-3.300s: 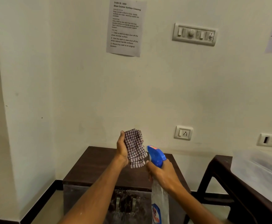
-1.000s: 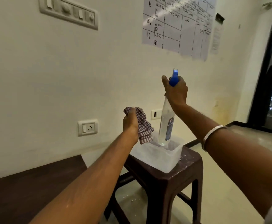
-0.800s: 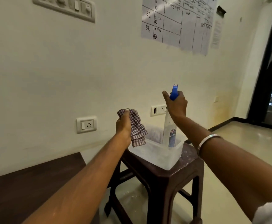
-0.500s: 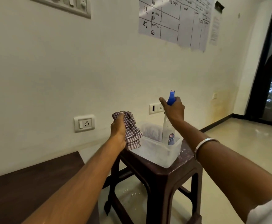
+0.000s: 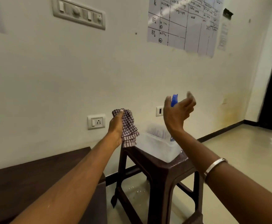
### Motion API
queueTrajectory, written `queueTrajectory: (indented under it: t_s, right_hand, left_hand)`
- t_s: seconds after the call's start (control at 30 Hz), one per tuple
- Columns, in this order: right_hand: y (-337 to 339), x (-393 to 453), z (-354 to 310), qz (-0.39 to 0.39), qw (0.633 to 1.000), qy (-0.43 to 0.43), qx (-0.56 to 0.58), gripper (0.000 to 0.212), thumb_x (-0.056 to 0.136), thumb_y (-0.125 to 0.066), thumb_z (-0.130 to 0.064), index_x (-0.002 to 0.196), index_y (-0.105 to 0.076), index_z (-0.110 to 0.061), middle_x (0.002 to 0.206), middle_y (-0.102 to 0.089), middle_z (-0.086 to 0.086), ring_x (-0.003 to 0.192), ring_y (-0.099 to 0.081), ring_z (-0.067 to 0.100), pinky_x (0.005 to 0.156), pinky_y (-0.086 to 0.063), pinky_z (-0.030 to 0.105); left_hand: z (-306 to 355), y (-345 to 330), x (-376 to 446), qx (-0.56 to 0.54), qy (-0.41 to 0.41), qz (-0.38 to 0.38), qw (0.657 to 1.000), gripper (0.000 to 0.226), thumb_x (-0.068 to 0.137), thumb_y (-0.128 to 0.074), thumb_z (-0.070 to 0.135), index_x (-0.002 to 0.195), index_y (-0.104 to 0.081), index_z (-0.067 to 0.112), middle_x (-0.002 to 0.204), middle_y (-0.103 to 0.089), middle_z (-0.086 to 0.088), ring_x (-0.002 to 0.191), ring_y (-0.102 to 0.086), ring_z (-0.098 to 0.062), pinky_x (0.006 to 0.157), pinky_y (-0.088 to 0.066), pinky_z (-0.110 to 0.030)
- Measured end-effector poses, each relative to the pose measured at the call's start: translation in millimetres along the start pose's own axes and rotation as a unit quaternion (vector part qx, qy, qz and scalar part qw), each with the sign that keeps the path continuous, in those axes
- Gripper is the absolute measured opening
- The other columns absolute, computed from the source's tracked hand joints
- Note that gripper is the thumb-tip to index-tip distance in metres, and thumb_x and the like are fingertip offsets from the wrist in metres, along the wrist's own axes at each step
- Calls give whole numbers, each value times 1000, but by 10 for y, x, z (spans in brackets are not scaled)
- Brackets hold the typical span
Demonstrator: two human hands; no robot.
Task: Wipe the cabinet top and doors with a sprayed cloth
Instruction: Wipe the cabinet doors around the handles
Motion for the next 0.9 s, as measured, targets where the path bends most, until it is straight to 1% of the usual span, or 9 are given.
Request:
queueTrajectory:
  t_s: [0.13,0.27,0.33,0.4,0.47,0.63,0.7,0.77,0.9]
  right_hand:
    - [-193,-574,-423,-241,964,83,78,31,95,-56,-21,124,-53,-10,124,-50,6,115,-52,20,97,-45,32]
    - [-420,-1190,-715,-451,879,127,87,35,97,-55,-34,123,-60,-10,122,-54,4,108,-56,13,92,-50,26]
    - [-524,-1438,-828,-489,857,141,88,42,96,-56,-38,127,-58,-10,123,-52,5,107,-54,14,87,-47,18]
    - [-608,-1678,-940,-521,836,121,121,42,95,-56,-41,123,-59,-10,114,-57,4,99,-60,15,81,-52,20]
    - [-689,-1905,-1025,-537,822,100,163,41,93,-59,-39,121,-59,-9,96,-61,-5,82,-62,1,66,-50,8]
    - [-1009,-2480,-1036,-543,821,69,166,40,90,-59,-23,128,-53,-12,101,-61,-4,74,-54,-7,49,-41,3]
    - [-1149,-2674,-1007,-550,815,43,176,34,91,-57,-19,124,-56,-12,101,-64,0,73,-56,-5,52,-42,6]
    - [-1280,-2845,-963,-570,798,17,195,31,93,-55,-17,123,-58,-12,101,-65,-1,77,-59,-3,57,-46,8]
    - [-1530,-3274,-753,-670,710,-34,213,32,96,-50,-14,126,-59,-11,111,-69,6,95,-68,16,83,-59,33]
  left_hand:
    - [157,103,-316,-13,-8,5,1000,47,94,-48,45,117,-63,7,94,-69,-12,75,-68,-26,60,-57,-36]
    - [420,329,-688,-16,-29,9,999,66,91,-37,65,100,-66,6,78,-73,-12,69,-72,-26,57,-58,-36]
    - [534,477,-853,-32,-20,29,999,75,87,-31,72,95,-65,6,83,-72,-15,74,-71,-29,56,-55,-38]
    - [631,667,-1029,-46,-11,53,997,79,88,-26,73,101,-62,3,95,-68,-19,86,-66,-34,61,-51,-43]
    - [699,879,-1175,-38,-17,69,997,82,90,-23,70,107,-60,-1,100,-65,-21,93,-64,-35,69,-50,-44]
    - [730,1475,-1426,19,-18,48,998,84,93,-20,67,118,-56,-4,111,-64,-22,103,-61,-33,81,-50,-41]
    - [691,1772,-1471,63,-16,56,996,72,93,-28,66,113,-60,3,100,-71,-14,95,-65,-27,76,-51,-39]
    - [618,2123,-1520,125,-26,95,987,55,94,-41,57,115,-60,10,107,-68,-10,97,-61,-23,73,-51,-37]
    - [318,2861,-1559,155,-52,166,972,37,93,-55,39,114,-61,10,117,-62,-12,101,-59,-22,76,-53,-40]
Point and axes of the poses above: each hand's wrist, its own x-axis towards the middle knuckle, its own y-axis out of the back of the hand, z = x × y, the point moved 3 cm from there along x, towards the middle knuckle
